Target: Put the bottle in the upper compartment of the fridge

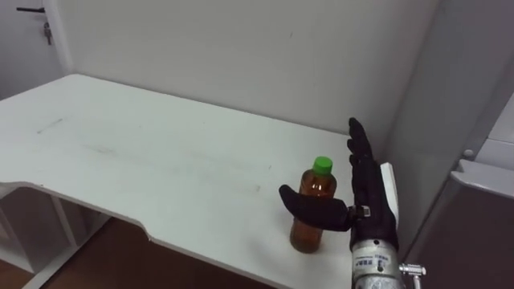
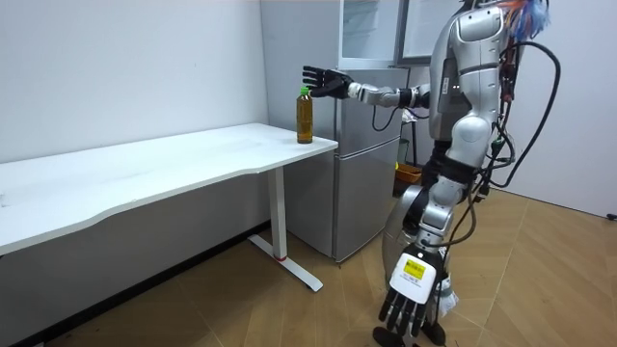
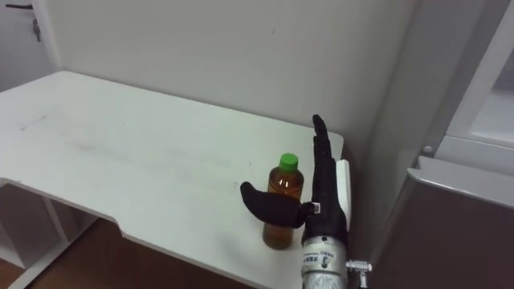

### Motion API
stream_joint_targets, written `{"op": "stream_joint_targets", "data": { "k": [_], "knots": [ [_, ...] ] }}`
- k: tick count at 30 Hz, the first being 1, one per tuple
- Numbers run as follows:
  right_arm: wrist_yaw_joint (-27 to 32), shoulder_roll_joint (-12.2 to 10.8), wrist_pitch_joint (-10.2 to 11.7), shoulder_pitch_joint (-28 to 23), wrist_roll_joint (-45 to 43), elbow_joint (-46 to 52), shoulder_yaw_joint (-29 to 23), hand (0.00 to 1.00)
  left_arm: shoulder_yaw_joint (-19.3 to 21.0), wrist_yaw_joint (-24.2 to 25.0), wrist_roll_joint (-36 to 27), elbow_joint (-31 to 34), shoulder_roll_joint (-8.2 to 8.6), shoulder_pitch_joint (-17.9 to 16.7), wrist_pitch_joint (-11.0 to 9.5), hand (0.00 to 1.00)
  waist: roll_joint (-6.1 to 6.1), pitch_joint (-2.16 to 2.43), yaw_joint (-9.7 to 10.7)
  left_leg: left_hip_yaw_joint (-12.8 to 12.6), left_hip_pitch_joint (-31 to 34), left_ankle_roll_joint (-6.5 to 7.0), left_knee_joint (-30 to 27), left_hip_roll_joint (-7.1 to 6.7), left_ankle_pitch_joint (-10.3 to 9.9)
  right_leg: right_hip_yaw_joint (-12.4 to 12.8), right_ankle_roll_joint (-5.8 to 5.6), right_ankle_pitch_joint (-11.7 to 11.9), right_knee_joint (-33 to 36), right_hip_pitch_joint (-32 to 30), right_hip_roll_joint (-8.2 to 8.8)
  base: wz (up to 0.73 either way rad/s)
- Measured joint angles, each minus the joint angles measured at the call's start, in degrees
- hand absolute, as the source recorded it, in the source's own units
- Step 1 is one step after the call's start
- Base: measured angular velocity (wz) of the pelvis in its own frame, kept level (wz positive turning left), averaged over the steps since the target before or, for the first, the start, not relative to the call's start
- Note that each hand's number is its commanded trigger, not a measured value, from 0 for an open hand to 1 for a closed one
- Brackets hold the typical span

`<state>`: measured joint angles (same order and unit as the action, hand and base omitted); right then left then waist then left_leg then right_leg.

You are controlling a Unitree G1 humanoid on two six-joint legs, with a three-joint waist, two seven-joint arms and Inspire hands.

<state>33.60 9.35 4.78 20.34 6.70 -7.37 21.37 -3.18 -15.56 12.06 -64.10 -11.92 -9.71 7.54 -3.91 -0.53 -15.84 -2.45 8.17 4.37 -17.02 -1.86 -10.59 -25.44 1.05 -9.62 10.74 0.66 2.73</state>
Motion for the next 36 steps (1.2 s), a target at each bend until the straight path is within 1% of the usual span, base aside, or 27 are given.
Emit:
{"op": "stream_joint_targets", "data": {
  "k": [2,3,4,11,14,17,19,22,27,29,31,33,36],
  "knots": [
    [-0.61,-0.02,-0.51,0.0,0.17,-1.02,0.09,0.0,-0.41,0.0,-0.02,0.08,0.01,-0.29,0.32,0.0,0.14,0.0,-0.04,0.02,-0.58,0.04,0.41,-0.1,0.07,-0.1,0.0,0.0,0.01,0.46,0.1,0.02],
    [-0.9,-0.01,-0.83,0.0,1.29,-1.73,0.46,0.0,-0.45,0.0,-0.02,0.17,0.01,-0.79,0.4,0.0,0.2,0.14,-0.09,0.02,-0.76,0.04,0.61,-0.14,0.06,-0.01,0.0,0.0,0.03,0.55,0.12,0.0],
    [-1.32,-0.02,-1.13,-0.01,2.56,-2.19,0.8,0.0,-0.45,0.01,0.0,0.41,0.02,-1.17,0.46,0.0,0.17,0.15,-0.04,0.02,-0.76,0.03,0.73,-0.15,0.07,0.06,0.0,0.0,0.03,0.49,0.13,0.0],
    [-2.59,-0.03,-1.21,-0.06,9.55,-5.49,1.88,0.0,-0.41,0.16,0.01,1.81,0.14,-2.51,0.44,0.0,0.19,0.14,-0.06,0.04,-0.64,0.0,0.69,-0.15,0.1,0.12,0.0,0.0,0.06,0.43,0.13,0.0],
    [-3.13,-0.02,-1.19,-0.06,12.88,-5.53,1.95,0.0,-0.48,0.19,-0.03,2.03,0.2,-2.72,0.39,0.0,0.27,0.09,0.01,0.2,-0.56,0.0,0.69,-0.21,0.1,0.02,0.0,0.0,0.05,0.44,0.13,0.02],
    [-4.22,0.01,-1.18,-0.06,16.91,-7.13,1.68,0.0,-0.64,0.2,0.0,2.21,0.59,-3.28,0.47,0.0,0.4,0.01,0.18,1.04,-0.64,0.02,0.73,-0.54,0.23,-0.1,-0.03,-0.02,0.09,0.63,0.21,0.08],
    [-4.42,0.03,-1.2,-0.06,20.12,-7.99,1.24,0.0,-0.97,0.2,0.05,2.21,1.45,-3.65,0.62,0.0,0.8,-0.23,1.12,1.73,-0.33,0.23,0.75,-0.94,0.47,-0.08,-0.17,-0.11,0.07,0.62,0.44,0.21],
    [-4.89,0.0,-1.2,-0.08,20.49,-8.31,0.43,0.0,-0.97,0.45,0.07,2.21,2.26,-3.9,0.68,0.0,1.29,-0.54,1.29,1.86,-0.02,0.43,0.76,-1.14,0.63,0.07,-0.23,-0.15,0.05,0.41,0.61,0.07],
    [-4.97,-0.44,-1.2,-0.06,20.24,-9.86,-0.72,0.0,-0.97,0.89,0.0,2.22,2.27,-3.91,0.91,0.0,1.38,-0.45,1.26,2.25,0.12,0.43,0.76,-1.24,0.97,-0.48,-0.26,-0.17,0.05,0.32,0.69,0.06],
    [-4.82,-0.62,-1.22,-0.06,20.25,-10.51,-0.74,0.0,-0.98,1.02,0.0,2.24,2.28,-3.86,0.91,0.0,1.13,-0.28,1.26,2.39,0.12,0.41,0.76,-1.26,1.06,-0.87,-0.26,-0.17,0.06,0.31,0.72,0.05],
    [-4.8,-0.64,-1.22,-0.06,20.31,-10.57,-0.79,0.0,-0.99,1.1,-0.03,2.23,2.29,-3.86,0.95,0.0,1.32,-0.2,1.28,2.53,0.06,0.41,0.84,-1.3,1.16,-1.29,-0.26,-0.17,0.08,0.37,0.78,0.04],
    [-4.7,-0.63,-1.22,-0.06,20.71,-10.7,-0.81,0.0,-0.99,1.15,-0.12,2.23,2.34,-3.87,0.93,0.0,1.42,-0.19,1.25,2.53,-0.34,0.44,1.59,-1.46,1.46,-1.31,-0.27,-0.17,0.14,0.44,0.96,0.0],
    [-4.14,-0.63,-1.22,-0.06,21.05,-10.79,-0.81,0.0,-1.25,1.39,-0.15,2.24,2.45,-3.89,0.89,0.0,1.78,-0.31,1.23,2.52,-0.55,0.51,1.77,-1.55,1.51,-1.31,-0.33,-0.22,0.42,0.43,1.13,0.0]
  ]
}}
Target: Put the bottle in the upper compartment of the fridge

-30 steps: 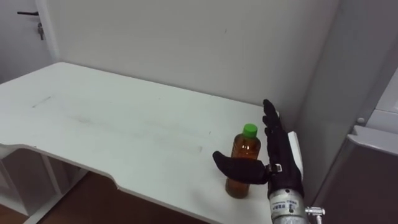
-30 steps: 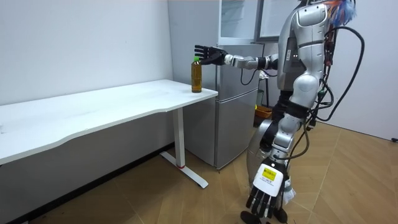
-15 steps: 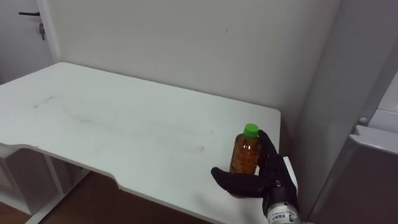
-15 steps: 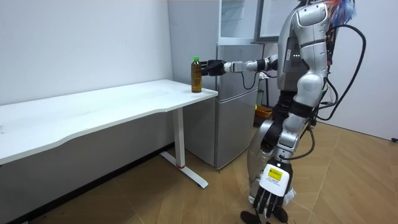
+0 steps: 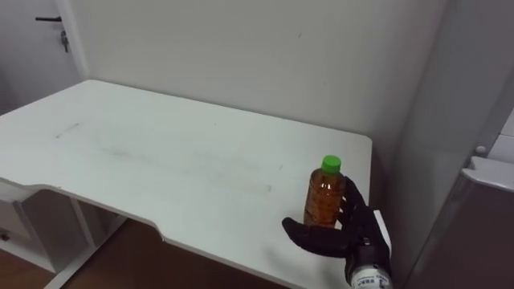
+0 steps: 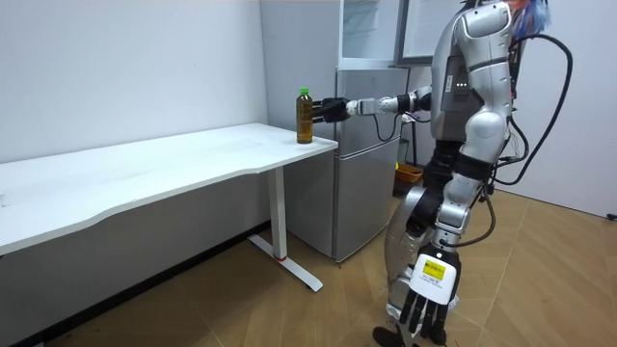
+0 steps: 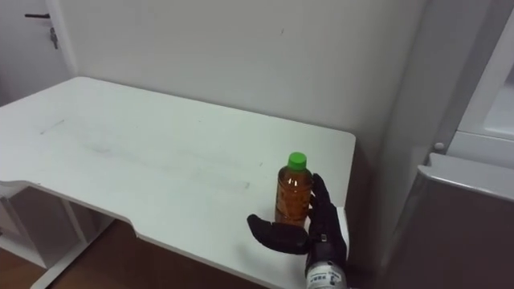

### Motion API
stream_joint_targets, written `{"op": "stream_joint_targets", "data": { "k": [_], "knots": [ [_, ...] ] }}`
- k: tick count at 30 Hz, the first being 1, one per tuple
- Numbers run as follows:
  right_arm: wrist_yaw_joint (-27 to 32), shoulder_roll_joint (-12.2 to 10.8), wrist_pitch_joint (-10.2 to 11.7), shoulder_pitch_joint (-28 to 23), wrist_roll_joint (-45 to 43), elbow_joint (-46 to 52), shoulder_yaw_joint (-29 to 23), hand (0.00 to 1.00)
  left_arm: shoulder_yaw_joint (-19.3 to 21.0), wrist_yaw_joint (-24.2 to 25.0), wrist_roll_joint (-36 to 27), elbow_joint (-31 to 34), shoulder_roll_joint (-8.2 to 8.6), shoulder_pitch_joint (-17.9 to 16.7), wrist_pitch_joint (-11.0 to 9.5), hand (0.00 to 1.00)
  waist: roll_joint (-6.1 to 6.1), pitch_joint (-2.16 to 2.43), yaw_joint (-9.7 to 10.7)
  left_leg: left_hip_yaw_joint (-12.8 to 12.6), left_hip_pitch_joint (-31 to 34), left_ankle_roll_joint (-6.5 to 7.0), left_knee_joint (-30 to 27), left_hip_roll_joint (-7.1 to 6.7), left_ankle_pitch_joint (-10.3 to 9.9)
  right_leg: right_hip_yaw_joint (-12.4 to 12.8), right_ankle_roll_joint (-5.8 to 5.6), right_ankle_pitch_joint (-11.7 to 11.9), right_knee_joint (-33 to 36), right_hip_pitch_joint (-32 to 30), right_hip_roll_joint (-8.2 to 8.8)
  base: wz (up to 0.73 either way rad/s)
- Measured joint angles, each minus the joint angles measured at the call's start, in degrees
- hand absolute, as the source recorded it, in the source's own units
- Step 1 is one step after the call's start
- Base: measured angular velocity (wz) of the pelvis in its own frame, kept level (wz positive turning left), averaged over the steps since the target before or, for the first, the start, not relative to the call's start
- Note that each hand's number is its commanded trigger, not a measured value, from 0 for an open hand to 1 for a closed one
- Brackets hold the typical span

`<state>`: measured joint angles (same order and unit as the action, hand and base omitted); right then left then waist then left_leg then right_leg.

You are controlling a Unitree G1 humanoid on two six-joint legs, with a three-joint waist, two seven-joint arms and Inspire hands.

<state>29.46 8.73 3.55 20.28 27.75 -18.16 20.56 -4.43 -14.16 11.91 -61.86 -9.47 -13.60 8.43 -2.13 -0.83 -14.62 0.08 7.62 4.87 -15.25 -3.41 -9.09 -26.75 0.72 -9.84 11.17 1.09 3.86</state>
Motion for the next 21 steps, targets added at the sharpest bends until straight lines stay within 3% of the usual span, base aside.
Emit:
{"op": "stream_joint_targets", "data": {
  "k": [21],
  "knots": [
    [4.98,-0.04,-0.12,0.01,0.31,-4.09,-0.54,0.0,-0.29,0.8,-0.17,2.11,-0.1,-0.71,0.29,0.0,-0.08,0.12,-0.08,0.03,0.19,0.3,-0.55,-0.34,0.34,-0.26,-0.2,-0.25,0.41,0.18,0.36,0.0]
  ]
}}
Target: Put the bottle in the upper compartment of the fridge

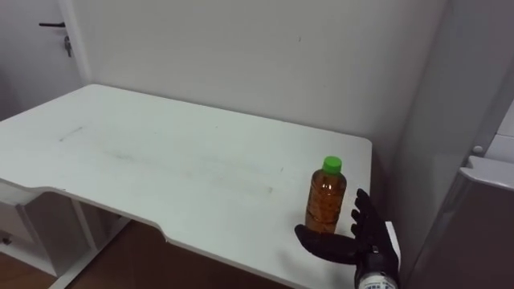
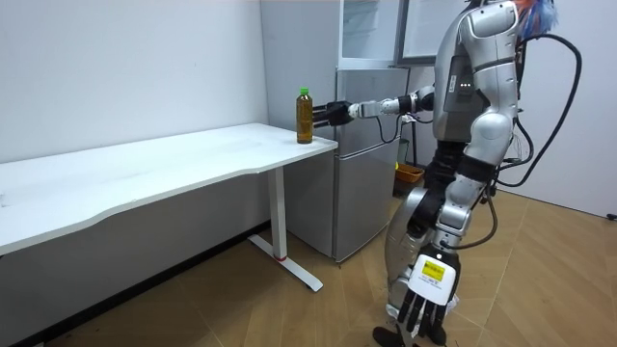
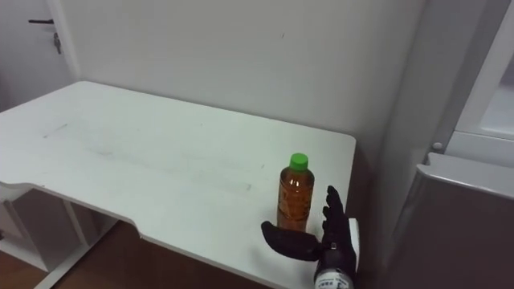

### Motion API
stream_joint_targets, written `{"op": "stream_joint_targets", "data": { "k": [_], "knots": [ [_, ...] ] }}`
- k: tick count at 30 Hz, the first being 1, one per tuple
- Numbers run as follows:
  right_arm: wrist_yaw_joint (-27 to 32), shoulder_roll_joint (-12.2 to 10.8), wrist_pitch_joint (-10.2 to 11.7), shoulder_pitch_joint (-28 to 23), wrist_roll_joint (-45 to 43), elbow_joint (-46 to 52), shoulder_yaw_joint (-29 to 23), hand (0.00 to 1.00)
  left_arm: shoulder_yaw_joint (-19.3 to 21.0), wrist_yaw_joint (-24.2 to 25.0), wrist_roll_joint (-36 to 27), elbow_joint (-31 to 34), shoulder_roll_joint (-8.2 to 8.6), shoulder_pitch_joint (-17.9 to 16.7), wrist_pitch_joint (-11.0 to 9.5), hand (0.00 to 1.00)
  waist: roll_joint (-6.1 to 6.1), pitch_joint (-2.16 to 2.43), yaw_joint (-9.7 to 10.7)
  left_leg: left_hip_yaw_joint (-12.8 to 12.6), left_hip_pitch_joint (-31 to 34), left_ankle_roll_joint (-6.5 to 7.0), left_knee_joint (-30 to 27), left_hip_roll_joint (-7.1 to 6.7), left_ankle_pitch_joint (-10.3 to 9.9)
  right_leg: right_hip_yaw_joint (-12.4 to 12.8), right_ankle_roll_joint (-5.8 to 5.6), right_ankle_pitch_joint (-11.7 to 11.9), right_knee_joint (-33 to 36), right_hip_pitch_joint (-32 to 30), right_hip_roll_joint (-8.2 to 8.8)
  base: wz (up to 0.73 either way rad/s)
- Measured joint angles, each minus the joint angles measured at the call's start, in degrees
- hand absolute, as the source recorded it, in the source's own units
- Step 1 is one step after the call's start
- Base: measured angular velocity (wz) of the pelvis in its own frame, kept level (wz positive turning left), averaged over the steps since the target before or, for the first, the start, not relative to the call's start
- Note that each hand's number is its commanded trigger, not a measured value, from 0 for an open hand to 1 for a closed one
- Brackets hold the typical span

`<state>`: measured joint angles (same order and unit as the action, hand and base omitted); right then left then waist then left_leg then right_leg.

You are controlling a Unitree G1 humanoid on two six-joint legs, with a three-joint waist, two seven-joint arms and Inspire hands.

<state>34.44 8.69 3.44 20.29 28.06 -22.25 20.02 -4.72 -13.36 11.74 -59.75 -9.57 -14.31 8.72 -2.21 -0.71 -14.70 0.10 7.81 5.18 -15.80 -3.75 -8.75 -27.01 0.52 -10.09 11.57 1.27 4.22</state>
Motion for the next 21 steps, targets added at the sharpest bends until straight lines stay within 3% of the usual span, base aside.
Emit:
{"op": "stream_joint_targets", "data": {
  "k": [10,18,21],
  "knots": [
    [3.25,-0.18,-2.03,1.8,-0.23,-6.56,-0.05,0.0,-1.14,-0.66,-0.33,0.75,-0.4,0.02,0.07,0.0,-0.56,0.13,-0.12,0.31,0.96,0.06,0.15,-0.23,0.08,-0.06,-0.19,-0.33,0.02,-0.95,0.09,0.01],
    [6.75,0.25,-2.05,5.93,0.92,-9.71,-1.21,0.0,-1.12,-0.63,0.06,0.74,-0.49,0.3,0.04,0.0,-1.37,-0.01,-0.2,1.13,1.71,0.05,0.21,-0.53,0.09,-1.57,-0.29,-0.41,-0.28,-1.27,0.28,0.08],
    [6.72,0.31,-2.05,5.94,0.91,-9.76,-1.2,0.0,-1.12,-0.62,0.05,0.72,-0.49,0.65,0.08,0.0,-1.76,-0.24,-1.29,1.47,2.0,0.06,0.27,-0.66,0.1,-1.61,-0.32,-0.42,-0.27,-1.6,0.34,0.04]
  ]
}}
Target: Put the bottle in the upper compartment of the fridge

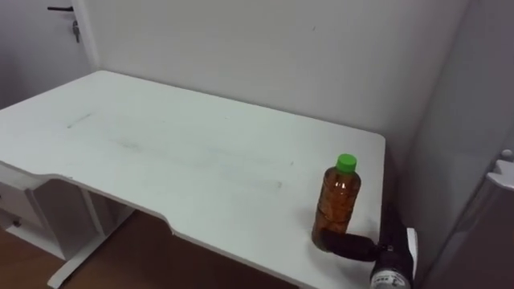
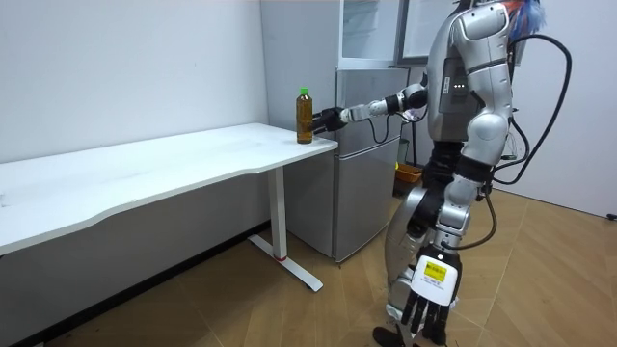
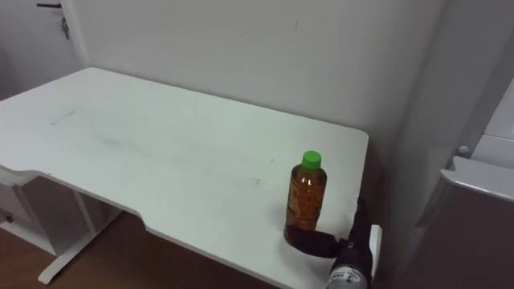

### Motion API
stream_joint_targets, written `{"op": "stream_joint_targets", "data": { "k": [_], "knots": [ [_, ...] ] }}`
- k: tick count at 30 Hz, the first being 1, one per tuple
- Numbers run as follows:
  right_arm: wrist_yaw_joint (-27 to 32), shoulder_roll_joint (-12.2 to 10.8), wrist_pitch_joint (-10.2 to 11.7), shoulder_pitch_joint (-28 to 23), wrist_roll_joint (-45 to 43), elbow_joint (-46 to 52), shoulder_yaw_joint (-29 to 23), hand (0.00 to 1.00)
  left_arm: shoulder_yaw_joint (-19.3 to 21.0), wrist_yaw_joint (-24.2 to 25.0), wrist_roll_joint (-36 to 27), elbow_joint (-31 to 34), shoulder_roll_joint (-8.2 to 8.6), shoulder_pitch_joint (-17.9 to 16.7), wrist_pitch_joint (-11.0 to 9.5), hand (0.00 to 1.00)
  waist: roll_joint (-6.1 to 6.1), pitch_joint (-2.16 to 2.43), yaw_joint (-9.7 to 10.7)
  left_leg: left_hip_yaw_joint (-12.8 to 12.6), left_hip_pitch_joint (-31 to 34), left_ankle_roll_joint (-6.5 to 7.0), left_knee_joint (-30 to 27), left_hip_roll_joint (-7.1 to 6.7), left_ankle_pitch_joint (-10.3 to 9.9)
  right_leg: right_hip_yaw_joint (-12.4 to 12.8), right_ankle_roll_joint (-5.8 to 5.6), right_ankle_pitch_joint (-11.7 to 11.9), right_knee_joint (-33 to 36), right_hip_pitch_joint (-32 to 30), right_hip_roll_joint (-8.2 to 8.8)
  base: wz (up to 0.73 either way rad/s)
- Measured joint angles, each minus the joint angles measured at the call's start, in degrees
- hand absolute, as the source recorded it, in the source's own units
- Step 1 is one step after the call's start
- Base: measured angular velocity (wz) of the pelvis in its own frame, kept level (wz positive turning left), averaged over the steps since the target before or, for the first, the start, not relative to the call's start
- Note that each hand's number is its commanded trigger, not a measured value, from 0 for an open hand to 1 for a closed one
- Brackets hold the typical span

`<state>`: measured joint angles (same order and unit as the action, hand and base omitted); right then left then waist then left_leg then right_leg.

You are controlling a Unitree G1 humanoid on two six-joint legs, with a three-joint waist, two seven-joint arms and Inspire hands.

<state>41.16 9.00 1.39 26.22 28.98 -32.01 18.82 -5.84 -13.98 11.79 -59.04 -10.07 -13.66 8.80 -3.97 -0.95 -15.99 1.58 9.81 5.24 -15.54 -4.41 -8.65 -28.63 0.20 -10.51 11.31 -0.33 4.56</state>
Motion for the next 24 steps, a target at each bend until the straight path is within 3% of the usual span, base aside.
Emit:
{"op": "stream_joint_targets", "data": {
  "k": [10,24],
  "knots": [
    [-0.84,0.3,0.0,0.25,-0.08,-0.38,0.04,0.0,0.15,0.11,-0.01,-0.14,-0.04,0.08,-0.01,0.0,-0.27,-0.03,-1.6,0.69,0.56,0.17,-0.01,-0.3,0.1,0.08,-0.08,0.04,0.51,-0.61,0.26,0.03],
    [-0.53,0.39,0.1,1.97,-0.09,7.26,0.11,0.0,0.12,0.94,-0.99,-0.36,-0.64,0.06,-1.3,0.0,-1.3,0.1,-1.75,0.59,0.42,0.32,-0.18,-0.3,0.24,0.17,-0.09,0.04,1.25,-0.64,0.46,0.0]
  ]
}}
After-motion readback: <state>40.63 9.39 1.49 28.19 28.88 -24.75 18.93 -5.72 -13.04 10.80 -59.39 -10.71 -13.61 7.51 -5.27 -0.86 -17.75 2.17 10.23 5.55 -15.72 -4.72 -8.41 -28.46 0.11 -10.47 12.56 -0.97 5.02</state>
